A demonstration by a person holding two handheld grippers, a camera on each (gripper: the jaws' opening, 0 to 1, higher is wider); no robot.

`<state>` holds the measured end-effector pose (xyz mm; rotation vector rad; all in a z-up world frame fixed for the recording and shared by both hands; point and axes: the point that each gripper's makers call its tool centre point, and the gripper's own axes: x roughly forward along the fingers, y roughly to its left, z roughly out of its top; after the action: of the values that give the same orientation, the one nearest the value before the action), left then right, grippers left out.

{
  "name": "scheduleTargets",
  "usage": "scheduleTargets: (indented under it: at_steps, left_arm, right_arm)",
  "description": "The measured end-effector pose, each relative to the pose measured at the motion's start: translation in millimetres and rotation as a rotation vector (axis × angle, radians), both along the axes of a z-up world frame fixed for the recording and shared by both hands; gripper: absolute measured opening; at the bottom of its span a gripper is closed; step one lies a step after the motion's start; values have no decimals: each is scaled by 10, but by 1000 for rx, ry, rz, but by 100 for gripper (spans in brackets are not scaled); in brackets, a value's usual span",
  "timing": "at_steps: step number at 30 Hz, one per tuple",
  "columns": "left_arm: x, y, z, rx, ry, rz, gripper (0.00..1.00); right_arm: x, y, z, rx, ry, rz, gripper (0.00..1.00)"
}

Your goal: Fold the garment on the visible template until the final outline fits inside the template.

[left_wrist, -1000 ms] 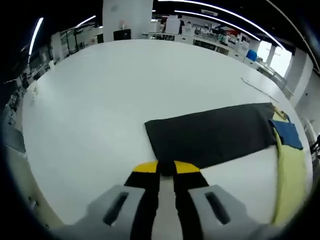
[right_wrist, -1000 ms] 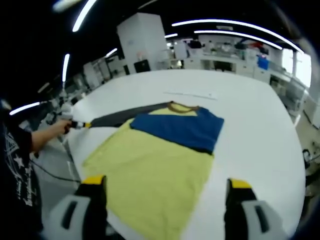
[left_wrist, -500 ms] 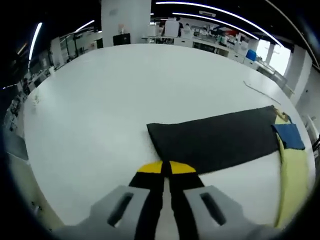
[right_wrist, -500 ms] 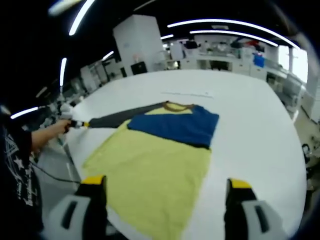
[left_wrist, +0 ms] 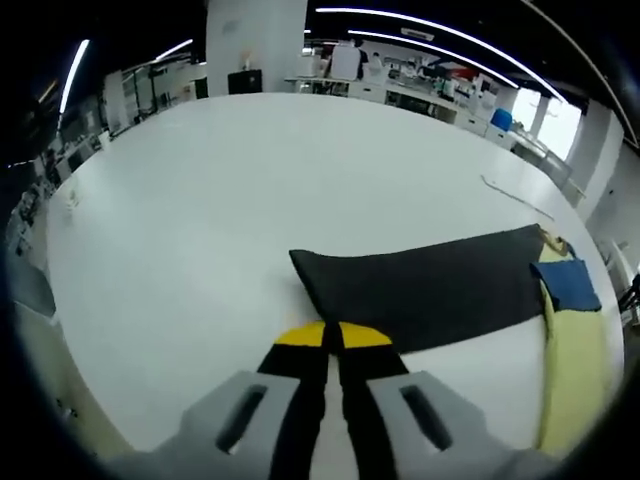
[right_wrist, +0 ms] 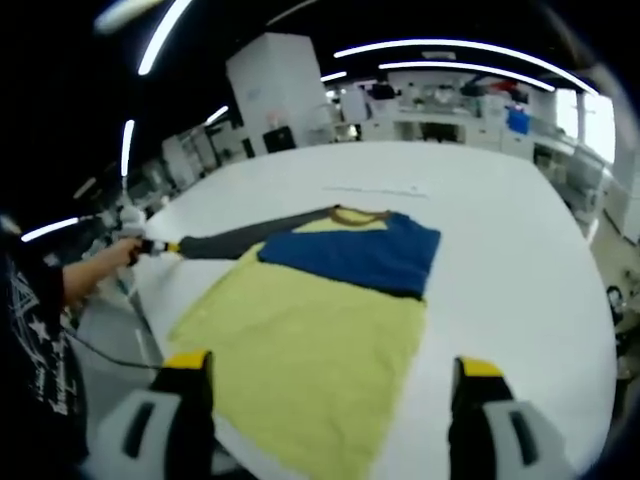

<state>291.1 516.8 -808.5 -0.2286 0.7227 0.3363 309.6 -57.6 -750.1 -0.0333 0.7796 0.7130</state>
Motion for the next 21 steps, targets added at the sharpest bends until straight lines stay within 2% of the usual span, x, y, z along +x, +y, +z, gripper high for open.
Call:
scheduleTargets:
  at_steps: [3,6,8,18,21]
  left_arm:
    - [19,-9,54,59,17,-32,0]
    - [78,-83,124,20,-23,-27,0]
    - [92,-127,162,12,-21,-31,0]
    - [276,-371,438,-3,-91,-62,0]
    - [304,-422,487,12,-99,-75,0]
  right_arm:
    - [-1,32,9,4,-8,4,99]
    - [3,50,25,10,-19,16,99]
    - [-2,68,35,15,-23,27,99]
    - [-48,107,53,13,-38,59,99]
    - [-58,108,60,13,-39,60,99]
